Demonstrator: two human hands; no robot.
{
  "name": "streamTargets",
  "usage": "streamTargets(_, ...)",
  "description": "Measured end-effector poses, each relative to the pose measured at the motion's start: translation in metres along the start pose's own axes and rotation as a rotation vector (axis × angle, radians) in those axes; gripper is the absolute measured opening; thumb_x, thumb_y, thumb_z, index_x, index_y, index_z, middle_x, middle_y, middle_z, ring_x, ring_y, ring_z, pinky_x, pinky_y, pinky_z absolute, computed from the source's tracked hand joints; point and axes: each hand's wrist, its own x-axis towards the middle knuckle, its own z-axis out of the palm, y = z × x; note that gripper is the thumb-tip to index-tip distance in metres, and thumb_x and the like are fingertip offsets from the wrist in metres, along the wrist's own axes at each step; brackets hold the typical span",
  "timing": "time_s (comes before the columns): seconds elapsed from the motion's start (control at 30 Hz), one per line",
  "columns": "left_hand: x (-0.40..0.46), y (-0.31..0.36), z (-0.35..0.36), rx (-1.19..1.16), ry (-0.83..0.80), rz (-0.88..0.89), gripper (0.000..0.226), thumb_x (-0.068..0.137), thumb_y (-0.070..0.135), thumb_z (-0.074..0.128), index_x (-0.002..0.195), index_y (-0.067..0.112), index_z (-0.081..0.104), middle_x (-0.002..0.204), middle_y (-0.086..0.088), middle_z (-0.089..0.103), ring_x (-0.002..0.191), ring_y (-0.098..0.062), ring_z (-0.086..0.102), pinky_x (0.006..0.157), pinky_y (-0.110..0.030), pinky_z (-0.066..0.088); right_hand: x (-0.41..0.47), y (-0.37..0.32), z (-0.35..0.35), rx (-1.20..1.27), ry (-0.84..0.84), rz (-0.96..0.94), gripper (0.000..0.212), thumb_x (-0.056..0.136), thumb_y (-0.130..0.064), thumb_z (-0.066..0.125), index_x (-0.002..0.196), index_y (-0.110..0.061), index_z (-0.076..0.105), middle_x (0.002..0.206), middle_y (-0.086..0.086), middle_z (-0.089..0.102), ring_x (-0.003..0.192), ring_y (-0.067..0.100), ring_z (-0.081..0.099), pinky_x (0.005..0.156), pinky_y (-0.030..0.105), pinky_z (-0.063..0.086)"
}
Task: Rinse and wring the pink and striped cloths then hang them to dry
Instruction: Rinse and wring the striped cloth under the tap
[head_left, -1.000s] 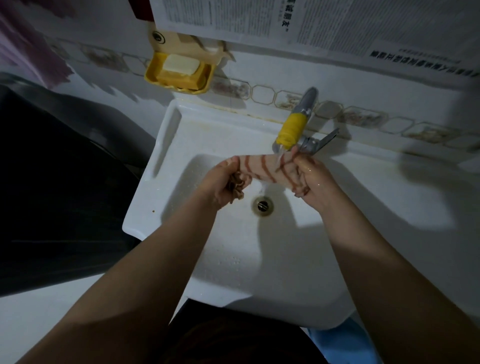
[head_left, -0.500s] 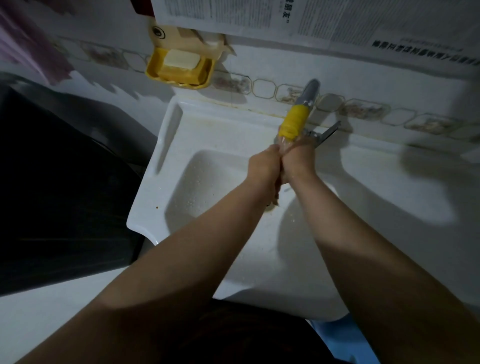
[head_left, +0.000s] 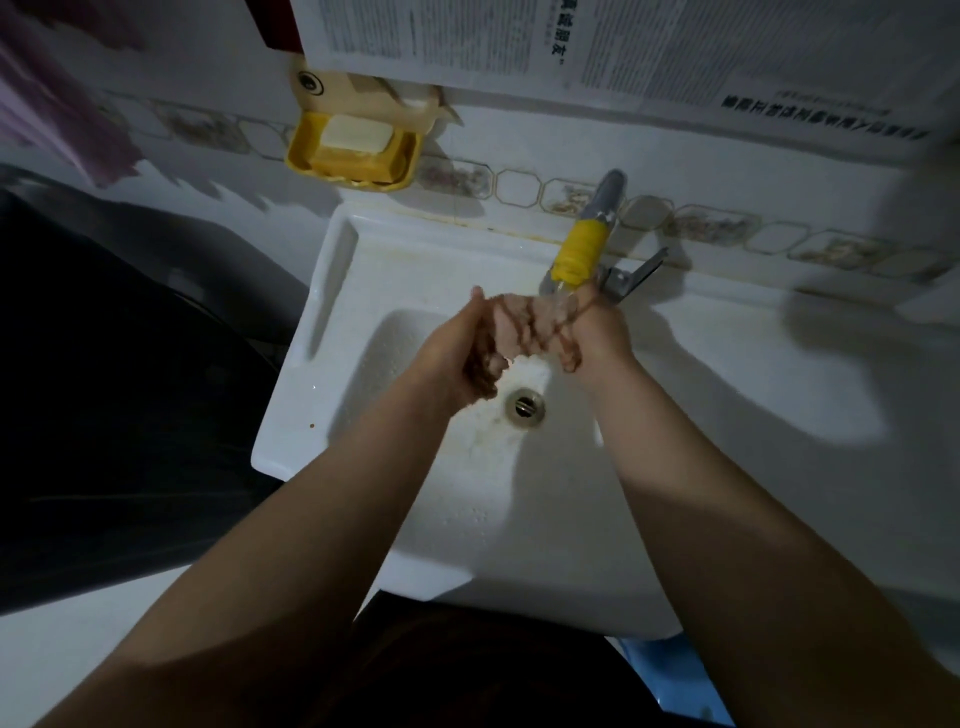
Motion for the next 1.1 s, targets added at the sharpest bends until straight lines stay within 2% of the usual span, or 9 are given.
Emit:
streamTargets(0.07,0.009,-0.011,-0.016,-0.103,0.042,-0.098,0.061,0.089,0.067,0.041,0.12,0.017,0.054,0.108,-0.013,0.061,0.091,-0.028,0.061,0.073,-0.038,0.049,0.004,0.007,-0.002,0.189,-0.173,0.056,0.051,0.089,-0.055,0.048,0.055,-0.018,0.047,0.044,0.006,0.037,0.042,0.021,0.034,0.05,0.027,0.025)
streamTargets(0.17,0.014,-0.033,-0.023,-0.109,0.047,-0.277,0.097,0.082,0.078,0.035,0.148,0.007,0.026,0.148,-0.012,0.037,0.134,-0.034,0.038,0.108,-0.056,0.03,-0.012,0.015,-0.002,0.134,-0.324,-0.029,0.032,0.089,-0.037,0.052,0.071,-0.012,0.059,0.043,0.011,0.041,0.038,0.02,0.038,0.059,0.033,0.035)
streamTargets(0.3,0.005,-0.03,-0.005,-0.287,-0.33,-0.197,0.099,0.082,0.08,0.011,0.137,0.004,0.044,0.121,-0.019,0.06,0.108,-0.034,0.058,0.093,-0.047,0.043,-0.034,0.038,-0.018,-0.072,-0.366,-0.146,0.027,0.086,-0.04,0.06,0.102,-0.019,0.066,0.097,0.013,0.07,0.087,0.027,0.068,0.079,0.039,0.054)
streamTargets(0.43,0.008,-0.011,0.009,-0.239,-0.163,0.01,0.059,0.099,0.053,0.028,0.114,0.006,0.06,0.097,-0.013,0.068,0.09,-0.024,0.065,0.079,-0.034,0.053,-0.061,0.058,-0.036,-0.127,-0.461,-0.068,0.012,0.091,-0.017,0.054,0.09,-0.013,0.065,0.081,0.009,0.07,0.079,0.025,0.068,0.076,0.041,0.049)
streamTargets(0.6,-0.002,-0.012,0.008,-0.009,-0.127,0.091,0.029,0.1,0.026,0.038,0.083,0.011,0.056,0.05,-0.001,0.054,0.037,-0.011,0.045,0.038,-0.017,0.036,-0.039,0.074,-0.041,0.047,-0.374,0.229,0.07,0.086,-0.07,0.033,0.119,-0.012,0.056,0.117,0.008,0.062,0.104,0.025,0.061,0.095,0.048,0.042)
streamTargets(0.7,-0.018,-0.016,0.011,0.076,-0.259,0.075,0.027,0.097,0.021,0.039,0.088,0.006,0.058,0.058,-0.006,0.064,0.046,-0.014,0.059,0.046,-0.018,0.047,-0.019,0.058,-0.032,0.299,-0.409,0.312,0.084,0.082,-0.079,0.021,0.119,-0.013,0.059,0.103,0.006,0.068,0.093,0.023,0.062,0.094,0.046,0.041)
streamTargets(0.8,-0.018,-0.025,0.006,0.255,-0.233,0.193,0.036,0.099,0.033,0.044,0.089,0.003,0.062,0.064,-0.003,0.067,0.057,-0.011,0.062,0.059,-0.018,0.05,-0.012,0.037,-0.028,0.384,-0.343,0.19,0.044,0.094,-0.053,0.043,0.097,-0.016,0.066,0.078,0.001,0.072,0.087,0.023,0.062,0.082,0.037,0.05)
streamTargets(0.9,-0.012,-0.035,-0.003,0.331,-0.107,0.281,0.056,0.09,0.047,0.057,0.102,-0.007,0.063,0.093,-0.018,0.067,0.084,-0.024,0.061,0.088,-0.041,0.052,-0.009,0.023,-0.028,0.274,-0.275,0.003,0.032,0.098,-0.035,0.048,0.076,-0.017,0.062,0.062,-0.005,0.067,0.076,0.017,0.065,0.08,0.038,0.053)
streamTargets(1.1,-0.011,-0.036,0.008,0.127,0.125,0.287,0.024,0.102,0.014,0.039,0.097,0.013,0.063,0.063,-0.013,0.053,0.047,-0.018,0.046,0.042,-0.023,0.04,-0.022,0.02,-0.017,-0.034,-0.097,-0.295,0.034,0.089,-0.029,0.064,0.059,-0.018,0.053,0.062,-0.003,0.062,0.056,0.003,0.061,0.068,0.028,0.052)
